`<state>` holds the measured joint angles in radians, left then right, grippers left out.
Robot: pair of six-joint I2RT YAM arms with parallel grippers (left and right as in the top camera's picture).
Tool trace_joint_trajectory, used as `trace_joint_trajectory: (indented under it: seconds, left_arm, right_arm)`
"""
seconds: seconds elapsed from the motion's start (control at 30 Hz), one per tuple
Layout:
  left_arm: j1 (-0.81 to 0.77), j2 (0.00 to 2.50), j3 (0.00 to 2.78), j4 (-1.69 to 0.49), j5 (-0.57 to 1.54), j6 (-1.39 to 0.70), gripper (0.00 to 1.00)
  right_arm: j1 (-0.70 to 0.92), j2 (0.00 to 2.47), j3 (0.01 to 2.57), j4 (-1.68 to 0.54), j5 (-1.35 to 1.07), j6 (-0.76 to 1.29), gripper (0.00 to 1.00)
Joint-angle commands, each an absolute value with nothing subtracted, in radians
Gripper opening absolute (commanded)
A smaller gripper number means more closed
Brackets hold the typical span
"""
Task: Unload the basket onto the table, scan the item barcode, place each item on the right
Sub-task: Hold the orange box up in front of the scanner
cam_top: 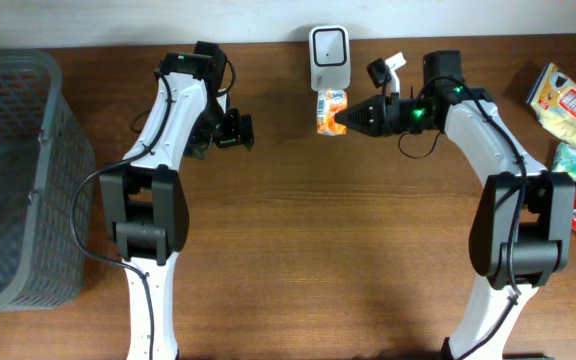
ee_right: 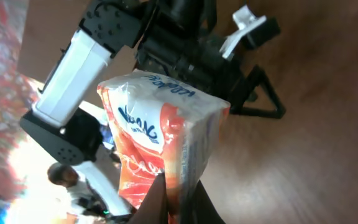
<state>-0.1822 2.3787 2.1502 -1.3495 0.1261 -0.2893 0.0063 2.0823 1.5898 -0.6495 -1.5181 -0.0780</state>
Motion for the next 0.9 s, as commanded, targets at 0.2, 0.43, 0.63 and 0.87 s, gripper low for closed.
trace_joint_trajectory:
  seconds: [0.2, 0.43, 0.63, 0.87]
  left_arm:
    - [-0.183, 2.362, 2.147, -1.339, 0.125, -0.298, 0.99]
    - [-0.183, 2.362, 2.147, -1.321, 0.125, -0.298, 0.99]
    - [-0.183, 2.362, 2.147, -1.317, 0.125, -0.298, 0.99]
    - [-0.183, 2.362, 2.147, -1.319, 0.125, -0.298, 0.99]
  right_arm:
    - [-0.014, 2.073, 1.604, -0.463, -1.552, -0.329, 0.04]
    - [0.001, 2.073, 1.656, -0.141, -0.881, 0.56, 0.04]
    - [0.236, 2.074, 1.837, -0.399, 0.305, 0.141, 0.04]
    - [0.31, 2.209, 1.837, -0.171, 0.464, -0.125, 0.04]
